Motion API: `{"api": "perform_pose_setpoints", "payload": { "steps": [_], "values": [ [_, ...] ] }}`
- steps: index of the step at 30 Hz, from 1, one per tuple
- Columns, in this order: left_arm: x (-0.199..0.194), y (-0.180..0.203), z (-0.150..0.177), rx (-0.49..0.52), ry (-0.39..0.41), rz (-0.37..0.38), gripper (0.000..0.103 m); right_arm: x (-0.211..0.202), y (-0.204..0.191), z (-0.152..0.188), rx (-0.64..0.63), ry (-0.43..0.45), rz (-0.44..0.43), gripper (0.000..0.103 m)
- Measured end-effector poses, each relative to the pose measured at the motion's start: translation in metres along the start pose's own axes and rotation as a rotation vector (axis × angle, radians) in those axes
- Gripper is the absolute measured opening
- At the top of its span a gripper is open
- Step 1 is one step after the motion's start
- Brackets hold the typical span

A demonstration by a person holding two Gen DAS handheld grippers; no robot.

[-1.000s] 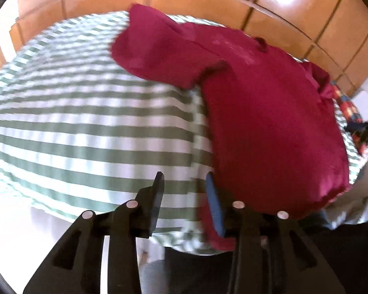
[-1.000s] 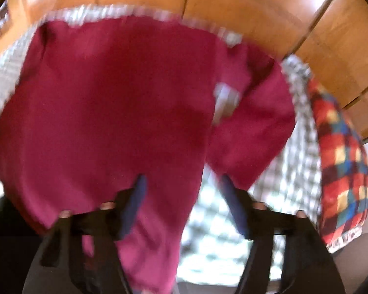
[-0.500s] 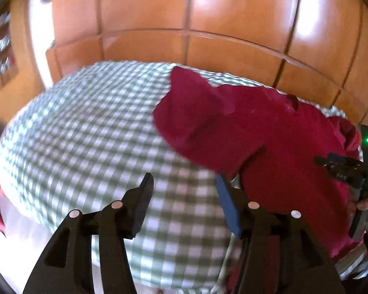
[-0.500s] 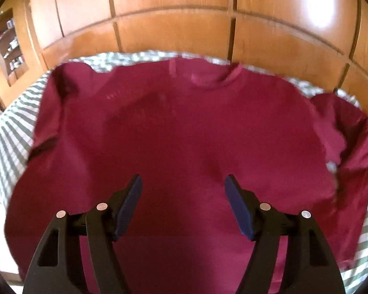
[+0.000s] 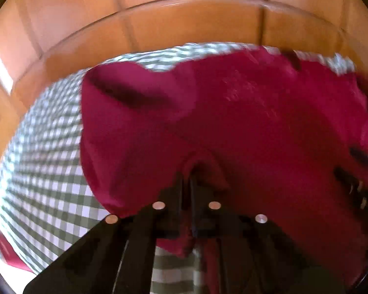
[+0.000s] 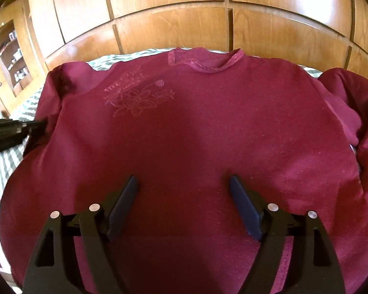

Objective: Fold small clothes
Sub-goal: 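Lay the sweater flat on the bed and open both tools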

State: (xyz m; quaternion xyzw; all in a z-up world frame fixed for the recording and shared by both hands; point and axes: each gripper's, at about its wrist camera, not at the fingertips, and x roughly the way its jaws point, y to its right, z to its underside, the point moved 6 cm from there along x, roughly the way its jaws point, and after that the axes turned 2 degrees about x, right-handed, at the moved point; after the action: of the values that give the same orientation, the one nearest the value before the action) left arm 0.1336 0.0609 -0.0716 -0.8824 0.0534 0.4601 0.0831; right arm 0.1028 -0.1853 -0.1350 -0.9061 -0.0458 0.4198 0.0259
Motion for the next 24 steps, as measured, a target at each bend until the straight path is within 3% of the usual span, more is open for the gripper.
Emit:
{"api": "perform_pose_setpoints", "payload": {
  "steps": [2,6,11,14,19,21,24],
  "values": [
    [-0.022,-0.025,-0.008,-0.103,0.058,0.025,0.004,0.0,0.001,0.0,0.001,0.001,-0.002,0.077],
    [-0.073,-0.114,-0.008,-0.368,0.134,0.046,0.004,0.0,0.0,0.0,0.003,0.0,-0.009,0.078],
    [-0.106,-0.217,0.004,-0.551,0.145,-0.075,0.004,0.0,-0.001,0.0,-0.002,-0.001,0.0,0.079],
    [-0.105,-0.265,-0.003,-0.604,0.124,-0.129,0.004,0.001,-0.002,-0.001,-0.011,-0.003,0.012,0.079],
    [-0.084,-0.314,-0.03,-0.633,0.072,-0.184,0.004,0.002,-0.006,0.0,-0.034,-0.007,0.049,0.079],
    [-0.061,-0.327,-0.04,-0.602,0.025,-0.258,0.004,0.002,-0.006,0.0,-0.04,-0.009,0.058,0.079],
    [-0.024,-0.346,-0.029,-0.591,-0.095,-0.339,0.004,0.003,-0.006,0.0,-0.046,-0.009,0.07,0.079]
  ]
}}
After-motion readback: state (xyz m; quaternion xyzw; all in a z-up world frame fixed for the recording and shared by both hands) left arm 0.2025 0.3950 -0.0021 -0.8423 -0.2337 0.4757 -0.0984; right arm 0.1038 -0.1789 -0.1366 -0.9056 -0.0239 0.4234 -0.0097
